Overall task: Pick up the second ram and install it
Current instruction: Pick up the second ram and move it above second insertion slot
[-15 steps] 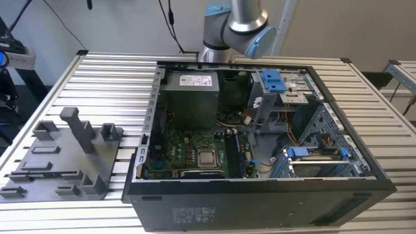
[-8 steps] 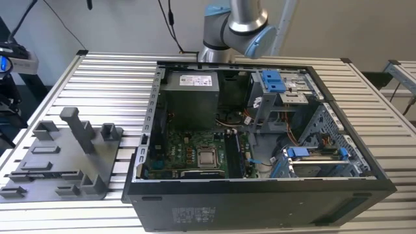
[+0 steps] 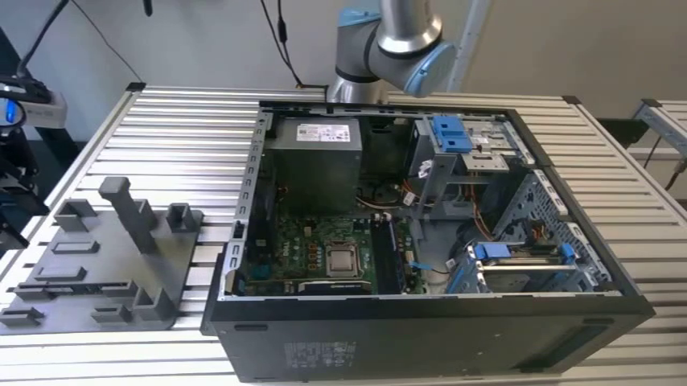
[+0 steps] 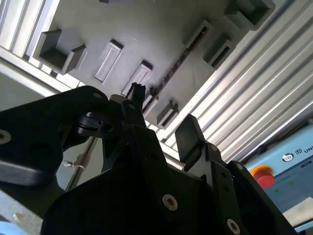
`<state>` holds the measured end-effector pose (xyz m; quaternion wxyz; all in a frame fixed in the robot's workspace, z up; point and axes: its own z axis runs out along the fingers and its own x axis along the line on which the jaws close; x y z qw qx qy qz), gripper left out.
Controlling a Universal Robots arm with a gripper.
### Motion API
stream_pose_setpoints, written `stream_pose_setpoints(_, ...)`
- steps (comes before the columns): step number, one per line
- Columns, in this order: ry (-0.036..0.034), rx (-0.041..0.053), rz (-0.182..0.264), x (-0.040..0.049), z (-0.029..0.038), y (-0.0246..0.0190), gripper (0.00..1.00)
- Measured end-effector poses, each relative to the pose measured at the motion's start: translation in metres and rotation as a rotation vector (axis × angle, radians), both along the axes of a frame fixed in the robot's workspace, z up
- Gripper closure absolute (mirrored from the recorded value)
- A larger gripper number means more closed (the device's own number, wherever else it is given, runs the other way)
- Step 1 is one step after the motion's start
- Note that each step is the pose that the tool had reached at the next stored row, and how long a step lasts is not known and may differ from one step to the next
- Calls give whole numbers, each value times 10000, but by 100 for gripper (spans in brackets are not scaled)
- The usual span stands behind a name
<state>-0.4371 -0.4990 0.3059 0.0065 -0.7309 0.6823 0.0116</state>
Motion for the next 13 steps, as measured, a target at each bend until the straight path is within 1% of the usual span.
stream_pose_setpoints(2, -1, -3, 0, 0, -17, 0, 46)
stream_pose_setpoints(9, -1, -5, 0, -14, -109, 0, 46)
stream_pose_setpoints(12, -32, -9, 0, -27, -137, 0, 46)
stream_pose_setpoints(13, -34, -25, 1, -28, -148, 0, 46)
